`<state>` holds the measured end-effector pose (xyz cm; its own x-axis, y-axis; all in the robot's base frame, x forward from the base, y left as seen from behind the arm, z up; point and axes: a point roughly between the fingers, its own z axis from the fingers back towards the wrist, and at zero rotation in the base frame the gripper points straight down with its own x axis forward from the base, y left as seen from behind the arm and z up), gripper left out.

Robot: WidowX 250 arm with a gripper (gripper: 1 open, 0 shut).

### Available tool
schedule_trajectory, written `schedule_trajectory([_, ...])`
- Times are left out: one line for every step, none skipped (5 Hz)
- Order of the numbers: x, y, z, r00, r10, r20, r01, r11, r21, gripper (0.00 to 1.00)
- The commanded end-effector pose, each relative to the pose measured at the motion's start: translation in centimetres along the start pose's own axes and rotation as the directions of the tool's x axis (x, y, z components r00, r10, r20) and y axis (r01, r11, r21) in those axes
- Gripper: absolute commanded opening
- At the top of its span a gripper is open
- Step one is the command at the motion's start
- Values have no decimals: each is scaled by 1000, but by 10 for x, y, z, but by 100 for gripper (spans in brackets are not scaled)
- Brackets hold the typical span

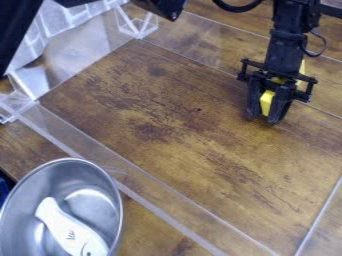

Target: Move the yellow butter to the right side of the table

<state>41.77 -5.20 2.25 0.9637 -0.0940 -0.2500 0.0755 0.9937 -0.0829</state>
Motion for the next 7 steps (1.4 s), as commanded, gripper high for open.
schedule_trajectory([11, 1, 9, 998, 6, 68, -6, 1000, 4, 0])
schedule_trajectory([11, 3, 7, 998, 10, 64, -11, 1000, 4, 0])
schedule_trajectory([12, 5, 5, 998, 15, 61, -15, 1000, 5, 0])
schedule_trajectory([12, 7, 3, 998, 20, 56, -20, 1000, 5, 0])
schedule_trajectory([13, 9, 1, 998, 26, 52, -26, 1000, 6, 0])
schedule_trajectory([13, 11, 0, 998, 31, 47, -32, 999, 6, 0])
schedule_trajectory([14, 14, -1, 998, 37, 43, -37, 999, 7, 0])
